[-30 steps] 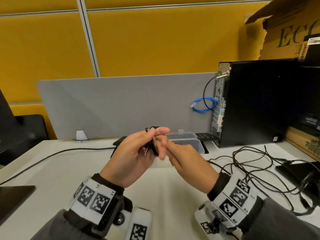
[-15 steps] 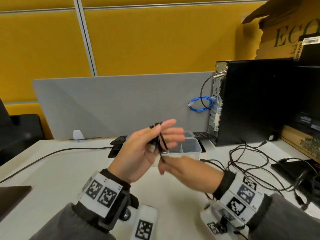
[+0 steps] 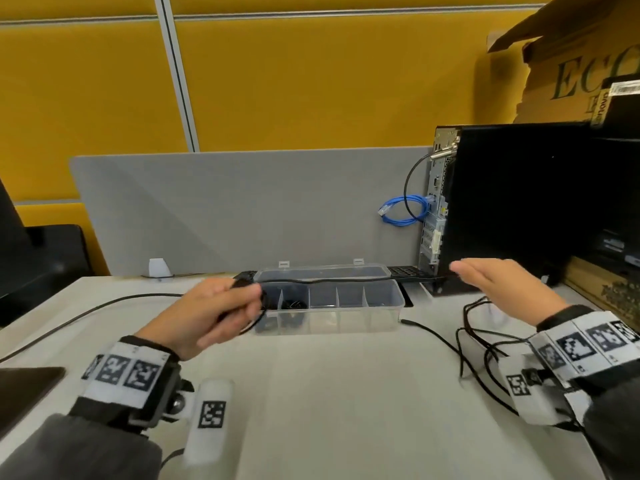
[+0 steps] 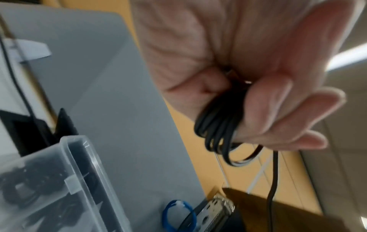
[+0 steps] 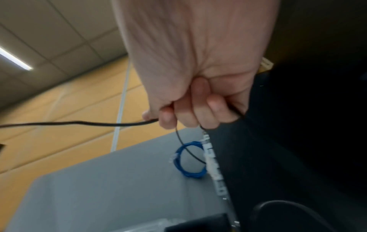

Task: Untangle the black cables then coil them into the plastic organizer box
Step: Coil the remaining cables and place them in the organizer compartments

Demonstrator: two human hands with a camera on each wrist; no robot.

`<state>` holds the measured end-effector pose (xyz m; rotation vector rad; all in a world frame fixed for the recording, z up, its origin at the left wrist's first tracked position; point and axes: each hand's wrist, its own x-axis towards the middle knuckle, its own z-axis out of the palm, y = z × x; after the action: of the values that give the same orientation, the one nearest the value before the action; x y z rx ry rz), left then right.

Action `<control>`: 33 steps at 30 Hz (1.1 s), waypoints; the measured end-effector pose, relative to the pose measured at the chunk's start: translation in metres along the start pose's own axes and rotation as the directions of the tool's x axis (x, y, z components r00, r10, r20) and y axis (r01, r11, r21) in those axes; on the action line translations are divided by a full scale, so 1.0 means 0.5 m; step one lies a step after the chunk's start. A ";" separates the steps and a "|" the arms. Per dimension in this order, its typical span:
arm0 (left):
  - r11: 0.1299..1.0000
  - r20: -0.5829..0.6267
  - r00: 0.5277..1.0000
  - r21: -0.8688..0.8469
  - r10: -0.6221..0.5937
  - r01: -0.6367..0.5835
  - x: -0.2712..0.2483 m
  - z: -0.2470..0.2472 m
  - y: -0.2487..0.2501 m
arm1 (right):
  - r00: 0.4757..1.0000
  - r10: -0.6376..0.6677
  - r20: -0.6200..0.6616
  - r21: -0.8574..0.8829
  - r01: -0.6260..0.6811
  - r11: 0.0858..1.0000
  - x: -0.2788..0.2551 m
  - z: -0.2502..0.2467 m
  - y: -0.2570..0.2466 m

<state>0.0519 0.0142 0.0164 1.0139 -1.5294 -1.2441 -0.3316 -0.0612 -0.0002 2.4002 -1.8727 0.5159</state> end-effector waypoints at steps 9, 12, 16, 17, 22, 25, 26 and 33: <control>0.994 0.063 0.998 -0.106 0.026 -0.020 0.007 0.056 0.023 | 0.997 -0.046 -0.068 0.101 0.052 0.993 -0.022 0.027 -0.131; 0.996 0.104 0.995 -0.087 0.000 0.010 0.013 0.103 0.032 | 0.947 -0.308 -0.086 0.304 0.320 0.898 -0.054 0.029 -0.254; 0.943 0.131 0.991 -0.332 0.017 0.028 0.006 0.145 0.038 | 0.896 -0.289 -0.337 0.540 0.435 0.720 -0.058 0.052 -0.312; 0.885 0.094 0.995 -0.465 0.036 0.012 0.005 0.151 0.044 | 0.912 -0.288 -0.292 0.569 0.408 0.715 -0.055 0.060 -0.314; 0.959 -0.147 0.979 -0.223 0.143 -0.174 0.034 0.140 0.033 | 0.878 -0.474 0.062 0.416 0.409 0.812 -0.069 0.070 -0.314; 0.854 -0.090 0.977 0.505 0.195 -0.124 0.039 0.142 0.006 | 0.906 -0.424 0.017 0.258 0.405 0.877 -0.069 0.041 -0.300; 0.769 -0.042 0.987 0.632 0.153 -0.092 0.040 0.147 -0.004 | 0.915 -0.403 -0.028 0.194 0.401 0.896 -0.066 0.031 -0.293; 0.989 0.351 0.936 -0.149 0.042 0.011 0.020 0.142 0.017 | 0.880 -0.386 -0.277 0.196 0.445 0.874 -0.043 -0.005 -0.250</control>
<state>-0.0195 0.0240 0.0191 0.7043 -1.6784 -1.5682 -0.2178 -0.0074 0.0159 2.6533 -1.2012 0.9909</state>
